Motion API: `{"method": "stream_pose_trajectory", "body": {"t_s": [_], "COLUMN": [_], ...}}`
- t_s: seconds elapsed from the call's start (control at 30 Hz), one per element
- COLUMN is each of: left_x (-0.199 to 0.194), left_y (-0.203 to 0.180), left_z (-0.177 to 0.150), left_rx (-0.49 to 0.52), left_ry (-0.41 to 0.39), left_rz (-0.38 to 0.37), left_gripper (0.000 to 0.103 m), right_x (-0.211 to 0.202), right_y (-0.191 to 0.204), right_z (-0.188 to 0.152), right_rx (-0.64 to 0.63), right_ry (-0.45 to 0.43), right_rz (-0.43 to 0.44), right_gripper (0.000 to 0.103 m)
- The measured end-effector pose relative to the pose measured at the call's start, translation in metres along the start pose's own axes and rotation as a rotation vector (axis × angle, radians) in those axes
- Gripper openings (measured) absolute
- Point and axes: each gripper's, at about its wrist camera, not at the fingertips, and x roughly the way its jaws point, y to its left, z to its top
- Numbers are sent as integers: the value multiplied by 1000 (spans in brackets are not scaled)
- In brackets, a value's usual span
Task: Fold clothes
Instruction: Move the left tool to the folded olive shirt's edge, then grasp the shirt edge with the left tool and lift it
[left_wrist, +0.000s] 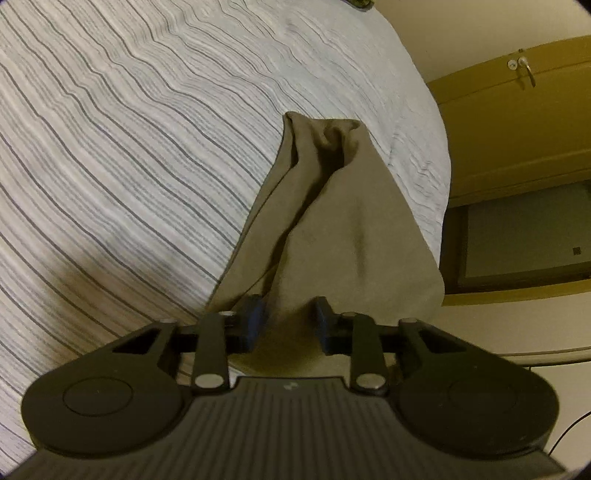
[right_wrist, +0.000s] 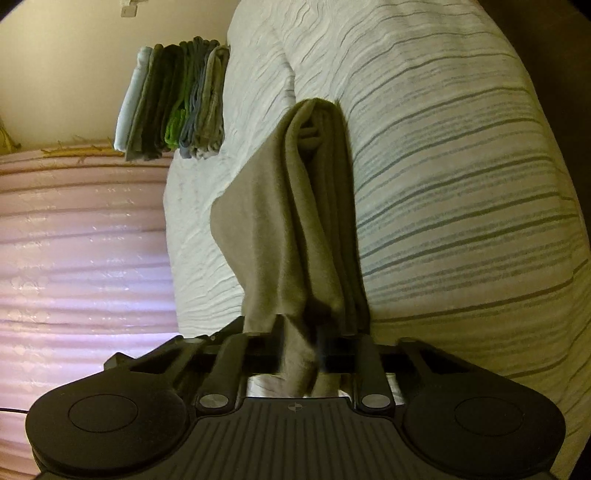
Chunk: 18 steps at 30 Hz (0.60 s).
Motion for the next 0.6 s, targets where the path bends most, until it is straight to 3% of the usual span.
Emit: {"method": "stream_pose_trajectory", "body": {"t_s": [0.07, 0.27, 0.37, 0.47, 0.6], "left_x": [4, -6, -12, -13, -11], "left_y": [5, 2, -1, -4, 4], "left_z": [1, -9, -15, -23, -23], "left_rx": [-12, 100, 163, 226, 209], "left_ry": [10, -35, -60, -92, -107], "left_rz": [-26, -40, -43, -17, 4], "left_gripper": [10, 2, 2, 1, 2], "right_x": [1, -22, -20, -21, -7], "right_y": [2, 18, 3, 7, 13], "right_z": [-2, -15, -17, -15, -21], "right_rx": [-24, -173, -162, -179, -266], "right_ry": [1, -28, -37, -70, -12], "right_rz": [-4, 26, -73, -77, -151], "right_gripper": [0, 0, 0, 0, 0]}}
